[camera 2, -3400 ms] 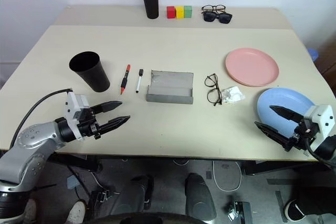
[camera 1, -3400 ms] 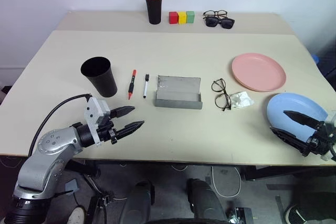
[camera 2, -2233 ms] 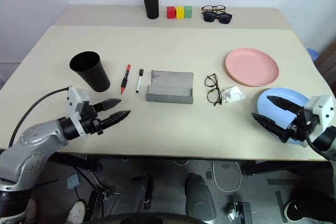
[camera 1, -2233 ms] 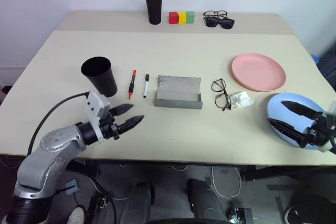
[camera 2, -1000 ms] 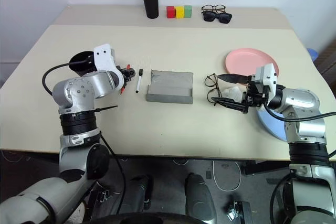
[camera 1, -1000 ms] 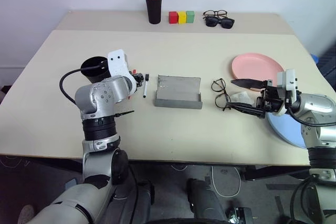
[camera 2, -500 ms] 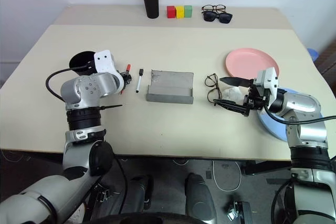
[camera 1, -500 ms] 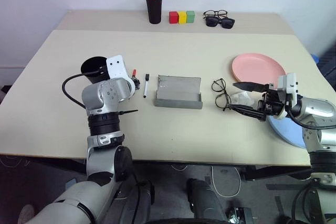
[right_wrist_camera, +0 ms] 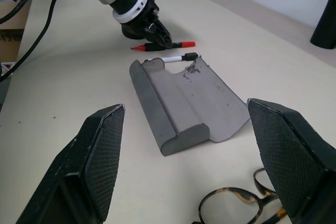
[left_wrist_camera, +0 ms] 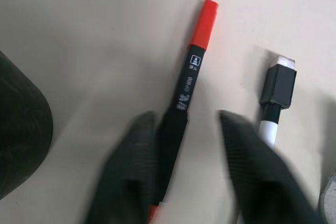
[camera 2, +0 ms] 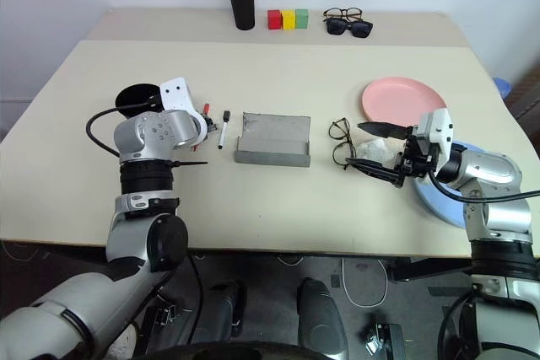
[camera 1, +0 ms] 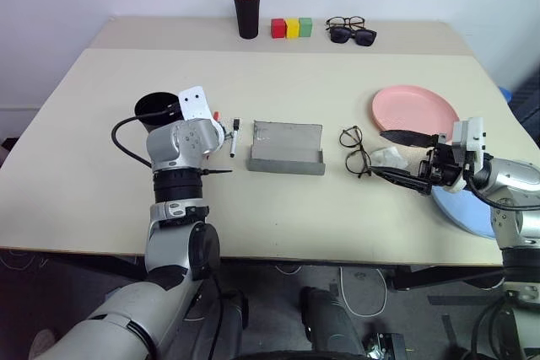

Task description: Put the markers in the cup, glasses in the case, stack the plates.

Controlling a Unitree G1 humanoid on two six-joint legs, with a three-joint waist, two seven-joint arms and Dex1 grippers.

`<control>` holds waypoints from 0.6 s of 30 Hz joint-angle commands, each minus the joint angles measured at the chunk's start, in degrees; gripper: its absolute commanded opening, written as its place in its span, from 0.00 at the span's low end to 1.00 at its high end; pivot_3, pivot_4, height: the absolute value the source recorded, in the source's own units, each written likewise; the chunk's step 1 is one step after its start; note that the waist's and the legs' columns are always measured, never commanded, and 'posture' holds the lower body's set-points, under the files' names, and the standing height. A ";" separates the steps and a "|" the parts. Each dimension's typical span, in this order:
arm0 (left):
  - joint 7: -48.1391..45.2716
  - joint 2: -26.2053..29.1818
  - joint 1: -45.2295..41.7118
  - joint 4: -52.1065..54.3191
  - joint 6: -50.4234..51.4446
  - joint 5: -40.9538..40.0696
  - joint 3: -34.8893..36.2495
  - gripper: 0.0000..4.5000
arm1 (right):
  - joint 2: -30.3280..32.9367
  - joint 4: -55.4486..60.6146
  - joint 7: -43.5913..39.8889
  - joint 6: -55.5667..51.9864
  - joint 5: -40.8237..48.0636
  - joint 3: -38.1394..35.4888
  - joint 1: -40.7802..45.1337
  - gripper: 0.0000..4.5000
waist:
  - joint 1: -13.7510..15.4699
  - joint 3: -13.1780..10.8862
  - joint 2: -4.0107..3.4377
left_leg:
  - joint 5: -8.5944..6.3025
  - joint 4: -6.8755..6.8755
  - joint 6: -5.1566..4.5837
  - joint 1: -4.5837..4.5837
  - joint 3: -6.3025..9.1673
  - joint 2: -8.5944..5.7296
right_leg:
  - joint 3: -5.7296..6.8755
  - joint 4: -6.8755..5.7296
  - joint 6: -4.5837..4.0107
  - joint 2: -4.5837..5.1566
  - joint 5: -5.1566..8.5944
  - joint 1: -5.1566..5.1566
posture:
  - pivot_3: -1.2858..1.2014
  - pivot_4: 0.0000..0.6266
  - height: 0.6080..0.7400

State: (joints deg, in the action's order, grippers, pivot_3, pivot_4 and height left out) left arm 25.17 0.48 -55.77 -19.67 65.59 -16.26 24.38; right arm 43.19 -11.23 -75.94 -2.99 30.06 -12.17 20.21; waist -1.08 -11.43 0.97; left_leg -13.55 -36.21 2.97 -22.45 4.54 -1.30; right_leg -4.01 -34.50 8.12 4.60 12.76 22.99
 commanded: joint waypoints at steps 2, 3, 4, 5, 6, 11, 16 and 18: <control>-0.07 0.68 0.21 1.67 0.97 0.60 0.35 0.01 | 0.89 2.11 0.36 0.37 0.89 -2.03 -0.19 0.85 | 0.05 0.00 0.00 | 0.00 0.00 0.00 0.02 0.00 0.00 | 0.00 -0.02 0.00 0.00 0.00 -0.01 | 0.52 0.24 1.00; -0.16 0.68 0.38 2.02 1.29 0.57 0.37 0.01 | 0.87 2.08 0.43 0.40 0.87 -2.00 -0.18 0.85 | 0.08 0.00 0.00 | 0.01 -0.01 0.02 0.01 0.00 0.00 | 0.00 -0.02 0.00 0.00 0.00 0.00 | 0.52 0.24 1.00; -0.27 0.66 0.48 2.25 1.49 0.59 0.37 0.01 | 0.85 2.08 0.47 0.42 0.87 -1.97 -0.16 0.85 | 0.11 0.00 0.00 | 0.01 -0.01 0.02 0.01 0.00 0.00 | 0.00 -0.02 0.00 0.00 0.00 0.00 | 0.52 0.24 1.00; -0.74 0.68 0.70 3.20 1.96 0.54 0.02 0.01 | 0.79 1.97 0.53 0.44 0.82 -1.91 -0.06 0.85 | 0.11 0.00 0.00 | 0.01 -0.01 0.02 0.00 0.00 0.00 | 0.00 -0.02 0.01 0.00 -0.01 -0.01 | 0.52 0.24 1.00; -1.28 0.72 0.87 4.23 2.61 0.40 -0.31 0.01 | 0.74 1.82 0.55 0.50 0.76 -1.83 0.06 0.85 | 0.11 0.00 0.00 | 0.01 -0.01 0.02 0.00 0.00 -0.01 | 0.00 -0.01 0.02 0.00 -0.01 -0.01 | 0.52 0.24 1.00; -3.96 0.54 2.08 10.66 6.94 -0.51 -0.95 0.01 | 0.59 1.14 0.55 0.64 0.56 -1.54 0.73 0.85 | 0.05 0.00 0.00 | 0.01 0.01 0.02 0.00 0.00 0.00 | 0.00 -0.01 0.02 0.00 -0.01 0.00 | 0.52 0.24 1.00; -9.03 2.10 4.26 18.90 10.93 -1.12 -4.55 0.01 | 0.34 0.00 0.45 0.96 0.20 -1.15 1.63 0.85 | 0.05 0.00 0.00 | 0.02 0.00 0.03 -0.02 0.00 0.00 | 0.00 -0.01 0.01 0.00 -0.01 0.01 | 0.52 0.24 1.00; -11.18 2.67 4.98 21.76 12.07 -1.68 -5.66 0.01 | 0.24 -0.40 0.42 1.02 0.08 -1.00 2.02 0.85 | 0.01 0.00 0.00 | 0.02 0.00 0.04 -0.02 0.01 0.00 | 0.00 -0.02 0.01 0.00 -0.01 0.01 | 0.52 0.24 1.00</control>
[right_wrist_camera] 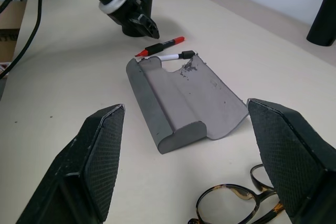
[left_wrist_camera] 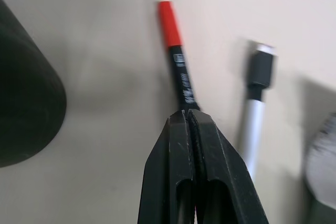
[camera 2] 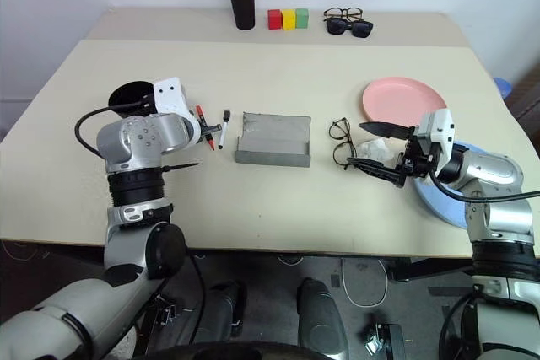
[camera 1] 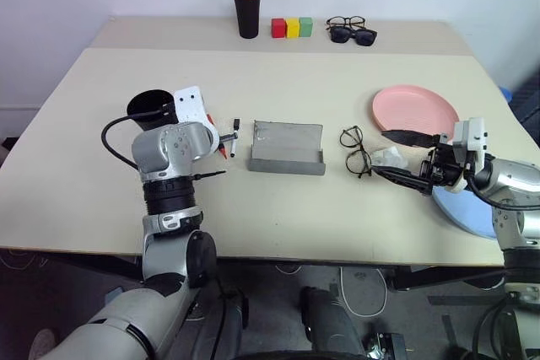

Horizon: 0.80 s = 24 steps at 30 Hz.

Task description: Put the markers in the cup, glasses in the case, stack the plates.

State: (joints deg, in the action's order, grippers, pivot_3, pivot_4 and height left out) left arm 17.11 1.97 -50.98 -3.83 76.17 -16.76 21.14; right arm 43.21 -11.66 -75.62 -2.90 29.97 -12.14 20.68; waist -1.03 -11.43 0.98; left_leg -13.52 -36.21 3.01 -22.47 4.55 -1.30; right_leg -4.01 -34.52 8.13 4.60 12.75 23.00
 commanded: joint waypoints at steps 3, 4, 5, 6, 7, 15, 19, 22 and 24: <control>-6.69 2.69 1.54 9.91 2.11 -1.51 -5.31 0.01 | 0.11 -0.74 -0.04 1.07 -0.01 -0.84 2.19 0.85 | -0.03 0.00 0.00 | 0.00 -0.01 0.00 0.00 0.00 0.00 | 0.00 0.00 0.00 0.00 0.00 0.00 | 0.52 0.24 1.00; -7.24 2.46 1.70 10.62 2.78 -1.63 -5.13 0.01 | 0.10 -1.09 -0.13 1.13 -0.09 -0.77 2.44 0.85 | -0.03 0.00 0.00 | 0.00 0.00 0.01 0.01 0.00 0.00 | 0.00 0.00 0.00 0.00 0.00 -0.01 | 0.52 0.24 1.00; -7.46 2.39 1.87 11.00 3.19 -1.40 -5.04 0.01 | 0.07 -1.47 -0.21 1.22 -0.19 -0.69 2.71 0.85 | -0.02 0.00 -0.01 | 0.01 0.00 0.01 0.00 0.00 0.00 | 0.00 0.00 0.00 0.00 0.00 0.00 | 0.52 0.24 1.00; -7.07 1.98 1.94 10.79 3.47 -0.94 -4.28 0.01 | 0.04 -1.73 -0.24 1.28 -0.30 -0.61 2.91 0.85 | -0.01 0.00 -0.01 | 0.01 0.00 0.01 0.01 0.00 0.00 | 0.00 0.00 0.00 0.00 0.00 0.00 | 0.52 0.24 1.00; -6.53 1.61 1.79 10.04 3.71 -0.31 -3.50 0.01 | -0.02 -2.06 -0.27 1.35 -0.42 -0.52 3.17 0.85 | -0.01 0.00 -0.01 | 0.01 -0.01 0.01 0.00 0.00 0.00 | -0.01 0.00 -0.01 0.01 0.00 -0.01 | 0.52 0.24 1.00; -1.75 -1.58 1.11 4.82 0.22 4.51 -0.43 0.51 | 0.13 -1.59 0.18 1.21 -0.31 -0.98 2.87 0.85 | 0.04 0.00 0.00 | 0.01 0.00 0.01 0.00 0.00 0.00 | 0.00 0.02 0.00 0.00 0.00 -0.01 | 0.52 0.24 1.00; 0.30 -2.73 0.50 1.60 -2.65 6.18 0.65 0.72 | 0.51 -0.78 0.57 1.04 -0.07 -1.61 2.00 0.85 | 0.08 0.00 0.00 | 0.01 0.00 0.01 0.00 0.00 0.00 | 0.00 0.02 -0.01 0.01 0.00 -0.01 | 0.52 0.24 1.00; 1.05 -3.13 -0.33 -1.11 -4.44 6.54 1.17 0.72 | 0.74 -0.08 0.91 0.89 0.16 -1.95 1.24 0.85 | 0.08 0.00 0.00 | 0.01 -0.01 0.01 0.00 0.00 0.00 | 0.00 0.02 0.00 0.01 0.00 -0.01 | 0.52 0.24 1.00; 1.39 -3.32 -0.81 -2.54 -5.54 6.75 1.18 0.72 | 0.87 0.50 1.18 0.70 0.35 -2.19 0.77 0.85 | 0.11 0.00 0.00 | 0.01 -0.01 0.01 0.00 0.00 0.00 | 0.00 0.02 0.00 0.01 0.00 -0.01 | 0.52 0.24 1.00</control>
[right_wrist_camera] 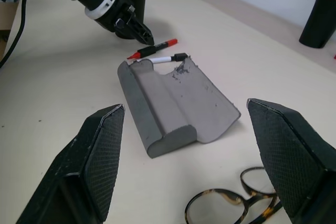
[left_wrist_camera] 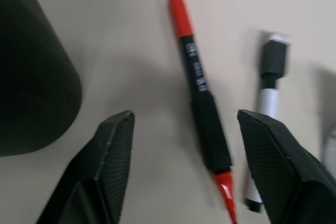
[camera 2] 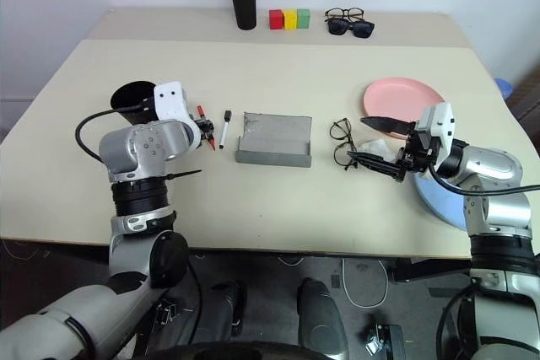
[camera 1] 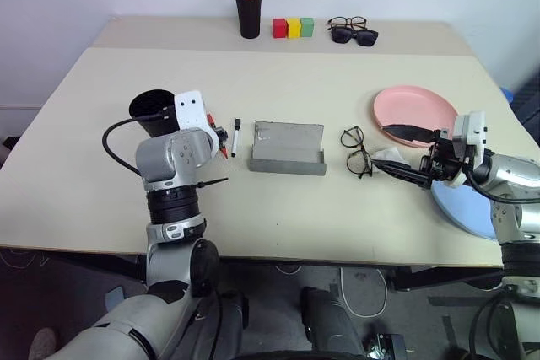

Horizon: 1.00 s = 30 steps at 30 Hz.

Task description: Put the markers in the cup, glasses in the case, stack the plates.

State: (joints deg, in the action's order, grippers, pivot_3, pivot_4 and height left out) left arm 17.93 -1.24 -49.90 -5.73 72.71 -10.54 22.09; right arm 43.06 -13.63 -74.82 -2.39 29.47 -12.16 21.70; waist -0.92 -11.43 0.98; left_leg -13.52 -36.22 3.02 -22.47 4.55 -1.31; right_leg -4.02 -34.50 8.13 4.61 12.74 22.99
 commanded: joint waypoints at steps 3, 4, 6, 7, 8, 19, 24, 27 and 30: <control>1.23 -0.69 -2.23 -2.25 -3.26 0.83 0.00 0.72 | 1.18 2.92 0.68 0.09 1.05 -2.49 -0.82 0.85 | -0.07 0.00 0.00 | 0.00 0.00 0.00 0.00 0.00 0.00 | 0.00 0.00 0.00 0.00 0.00 0.00 | 0.52 0.24 1.00; 1.47 -0.85 -2.27 -2.72 -3.54 0.88 -0.11 0.72 | 1.20 3.07 0.80 0.06 1.09 -2.54 -0.98 0.85 | -0.07 0.00 0.00 | 0.00 0.00 0.00 0.00 0.00 0.00 | 0.00 0.00 0.00 0.00 0.00 0.00 | 0.52 0.24 1.00; 2.14 -1.33 -2.40 -3.61 -4.21 0.91 0.12 0.72 | 1.23 3.37 0.96 0.05 1.18 -2.63 -1.32 0.85 | -0.05 0.00 0.00 | 0.00 0.00 0.00 0.01 0.00 0.00 | 0.00 -0.01 0.00 0.00 0.00 0.00 | 0.52 0.24 1.00; 2.33 -1.48 -2.49 -3.87 -4.39 0.92 0.18 0.72 | 1.22 3.57 1.11 -0.02 1.24 -2.68 -1.48 0.85 | -0.03 0.00 0.00 | 0.00 -0.01 0.00 0.01 0.00 0.00 | 0.00 -0.01 0.01 0.00 0.00 0.00 | 0.52 0.24 1.00; 2.54 -1.65 -2.62 -4.08 -4.50 0.88 0.33 0.72 | 1.23 3.68 1.21 -0.04 1.27 -2.74 -1.62 0.85 | -0.04 0.00 0.00 | 0.00 -0.01 0.00 0.01 0.00 0.00 | 0.00 -0.02 0.01 0.00 0.00 -0.01 | 0.52 0.24 1.00; -0.43 0.74 -1.60 -0.41 -4.32 1.61 -4.77 0.72 | 0.85 3.21 1.77 0.67 1.22 -2.97 -1.90 0.85 | -0.15 0.00 0.00 | 0.00 0.00 0.00 0.01 0.00 0.00 | 0.00 -0.02 0.01 -0.01 0.00 0.00 | 0.52 0.24 1.00; -2.90 3.34 0.26 3.96 -3.97 3.01 -9.72 0.72 | 0.40 2.88 1.95 0.90 1.06 -2.78 -1.62 0.85 | -0.05 0.00 0.00 | 0.00 0.02 0.00 0.01 0.00 0.00 | 0.00 -0.01 0.01 0.00 0.00 0.00 | 0.52 0.24 1.00; -4.58 4.33 0.41 4.33 -3.06 3.26 -11.30 0.72 | 0.21 2.44 1.98 1.01 0.95 -2.59 -1.19 0.85 | 0.02 0.00 0.00 | 0.00 -0.01 0.00 0.00 0.00 0.00 | 0.00 -0.01 0.01 0.00 0.00 -0.01 | 0.52 0.24 1.00; -7.06 5.36 -0.16 2.40 -2.53 3.20 -13.50 0.72 | -0.02 2.11 2.03 1.15 0.79 -2.31 -0.76 0.85 | -0.04 0.01 -0.01 | 0.00 0.00 0.00 0.00 0.00 0.00 | 0.00 -0.01 0.01 0.00 0.00 -0.01 | 0.52 0.24 1.00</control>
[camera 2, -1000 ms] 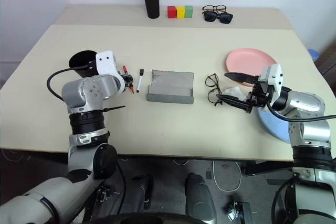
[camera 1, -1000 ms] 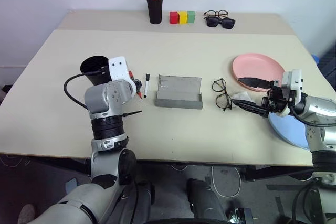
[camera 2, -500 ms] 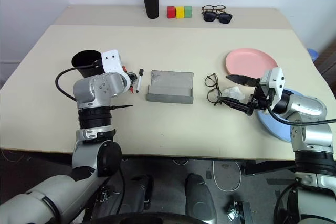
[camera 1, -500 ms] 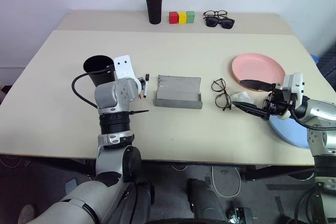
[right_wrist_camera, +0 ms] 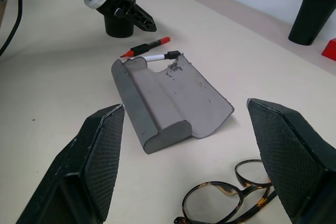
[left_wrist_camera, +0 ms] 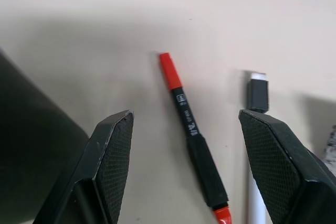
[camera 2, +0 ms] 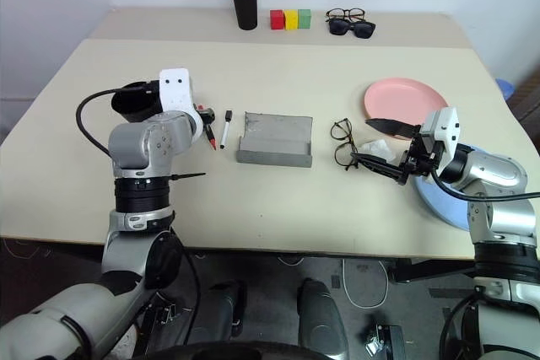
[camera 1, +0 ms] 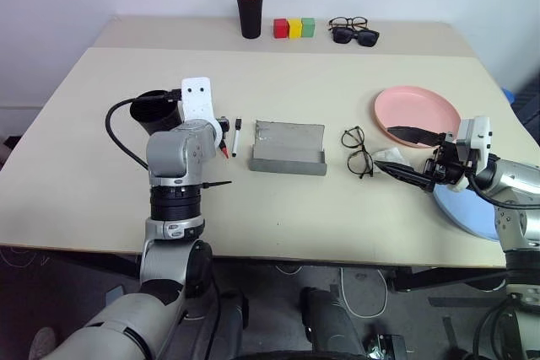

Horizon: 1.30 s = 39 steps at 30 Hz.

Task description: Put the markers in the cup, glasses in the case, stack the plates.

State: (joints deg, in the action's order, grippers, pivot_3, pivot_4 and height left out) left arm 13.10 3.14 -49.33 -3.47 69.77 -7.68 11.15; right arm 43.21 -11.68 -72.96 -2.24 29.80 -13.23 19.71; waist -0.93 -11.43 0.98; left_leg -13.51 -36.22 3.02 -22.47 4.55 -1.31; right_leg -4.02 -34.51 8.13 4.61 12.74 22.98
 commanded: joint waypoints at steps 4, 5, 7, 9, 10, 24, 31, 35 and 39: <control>-0.88 0.20 -1.03 -1.75 1.26 1.35 -0.94 0.72 | -0.13 0.23 0.16 0.95 0.50 -1.33 1.23 0.85 | -0.08 0.00 -0.01 | 0.00 0.00 0.00 0.00 0.00 0.00 | 0.00 0.00 0.00 0.00 0.00 0.00 | 0.52 0.24 1.00; -0.85 0.05 -1.01 -2.10 1.47 1.47 -0.75 0.72 | -0.04 0.28 0.12 0.92 0.54 -1.46 1.09 0.85 | -0.10 0.00 0.00 | 0.00 0.00 0.00 0.01 0.00 0.00 | 0.00 0.00 0.00 0.00 0.00 0.00 | 0.52 0.24 1.00; -1.05 -0.29 -0.97 -2.52 1.56 1.53 -0.62 0.72 | 0.11 0.44 0.14 0.85 0.61 -1.66 0.85 0.85 | -0.12 0.00 0.00 | 0.00 0.00 0.00 0.01 0.00 0.00 | 0.00 -0.01 0.00 0.00 0.00 0.01 | 0.52 0.24 1.00; -1.00 -1.11 -0.95 -2.98 1.90 1.23 0.12 0.72 | 0.30 0.78 0.30 0.70 0.69 -1.92 0.52 0.85 | -0.09 0.00 0.00 | 0.00 0.00 0.00 0.01 0.00 0.00 | 0.00 -0.02 0.00 0.00 0.00 0.01 | 0.52 0.24 1.00; -0.87 -1.62 -0.91 -3.28 2.13 1.03 0.73 0.72 | 0.40 0.93 0.33 0.65 0.73 -2.06 0.35 0.85 | -0.06 0.00 0.00 | 0.00 0.00 0.00 0.01 0.00 0.00 | 0.00 -0.01 0.00 0.00 0.00 0.01 | 0.52 0.24 1.00; 2.91 -6.06 0.57 -4.60 0.60 2.08 4.46 0.72 | 1.19 2.71 1.09 -0.74 1.18 -3.03 -0.97 0.85 | -0.07 0.00 0.00 | 0.00 -0.01 0.00 0.01 0.00 0.00 | 0.00 -0.02 0.01 0.00 0.00 0.00 | 0.52 0.24 1.00; 5.51 -5.83 1.03 -4.60 -0.29 3.63 5.78 0.72 | 1.17 2.44 1.28 -0.91 1.19 -3.04 -0.50 0.85 | -0.18 0.00 0.00 | 0.00 0.00 0.00 0.02 0.00 0.00 | 0.00 -0.02 0.01 0.00 0.00 0.00 | 0.52 0.24 1.00; 6.18 -5.56 1.03 -4.83 -0.85 4.01 6.45 0.72 | 1.04 2.26 1.35 -0.81 1.12 -2.94 -0.36 0.85 | -0.18 0.00 0.00 | 0.00 -0.01 0.00 0.03 0.00 0.00 | 0.00 -0.03 0.01 0.00 0.00 0.00 | 0.52 0.24 1.00; 7.10 -5.93 1.03 -5.36 -1.78 4.25 7.00 0.72 | 0.99 2.09 1.39 -0.83 1.10 -2.88 -0.14 0.85 | -0.16 0.00 0.00 | 0.00 -0.01 0.00 0.03 0.00 0.00 | 0.00 -0.03 0.01 0.00 0.00 0.00 | 0.52 0.24 1.00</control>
State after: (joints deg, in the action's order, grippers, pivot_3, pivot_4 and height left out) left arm 19.38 -3.04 -48.49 -9.00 69.03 -4.17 17.64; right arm 43.48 -10.99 -71.75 -3.41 30.08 -14.42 18.49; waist -1.09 -11.43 0.97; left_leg -13.51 -36.23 3.02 -22.44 4.55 -1.31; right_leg -4.02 -34.54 8.14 4.61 12.73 22.98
